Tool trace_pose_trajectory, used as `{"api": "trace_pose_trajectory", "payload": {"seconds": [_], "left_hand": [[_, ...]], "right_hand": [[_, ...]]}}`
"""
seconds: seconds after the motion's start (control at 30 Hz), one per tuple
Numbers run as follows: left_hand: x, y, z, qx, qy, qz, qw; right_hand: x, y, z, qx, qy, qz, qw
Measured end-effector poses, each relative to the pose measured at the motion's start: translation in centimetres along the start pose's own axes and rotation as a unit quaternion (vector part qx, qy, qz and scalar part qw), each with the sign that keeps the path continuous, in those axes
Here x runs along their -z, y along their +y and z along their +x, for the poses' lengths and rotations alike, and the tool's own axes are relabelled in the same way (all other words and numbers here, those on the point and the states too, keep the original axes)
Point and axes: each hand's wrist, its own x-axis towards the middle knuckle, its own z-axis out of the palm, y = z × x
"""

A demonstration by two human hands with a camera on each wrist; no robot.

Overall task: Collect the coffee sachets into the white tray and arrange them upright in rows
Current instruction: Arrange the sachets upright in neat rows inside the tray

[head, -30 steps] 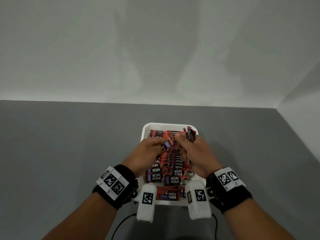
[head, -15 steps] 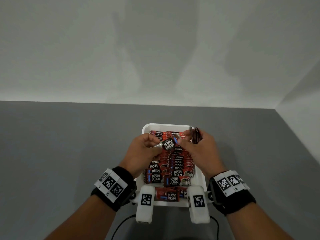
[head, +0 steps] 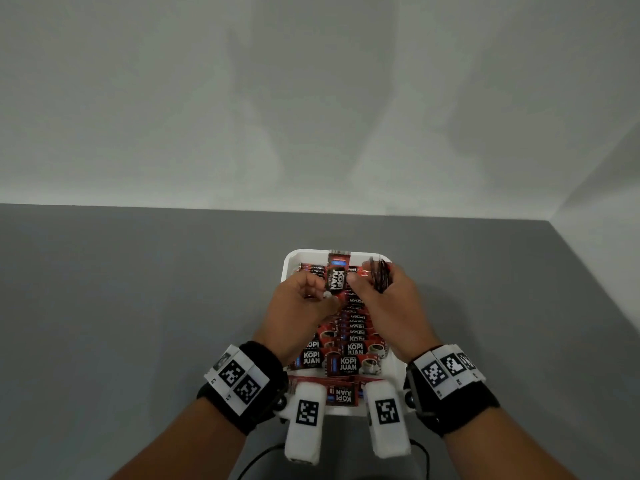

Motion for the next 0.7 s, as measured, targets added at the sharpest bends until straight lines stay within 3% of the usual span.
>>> {"api": "trace_pose_trajectory", "payload": {"seconds": [0.2, 0.5, 0.6, 0.7], "left_hand": [[-2.3, 0.0, -0.8, -0.060, -0.092, 0.046, 0.993], [-2.0, 0.0, -0.7, -0.082, -0.116, 0.067, 0.988], [-1.8, 0.0, -0.4, -0.048, -0.091, 0.036, 0.994], [-1.7, 0.6, -0.6, 0.024, -0.102, -0.112, 0.988]], "right_hand": [[-1.7, -0.4, 0.0, -0.066, -0.038, 0.117, 0.990], [-1.6, -1.0, -0.2, -0.159, -0.103, 0.209, 0.959], [-1.3, -1.0, -0.3, -0.154, -0.148, 0.195, 0.957], [-0.6, -0.4, -0.1, -0.124, -0.150, 0.177, 0.965]]}}
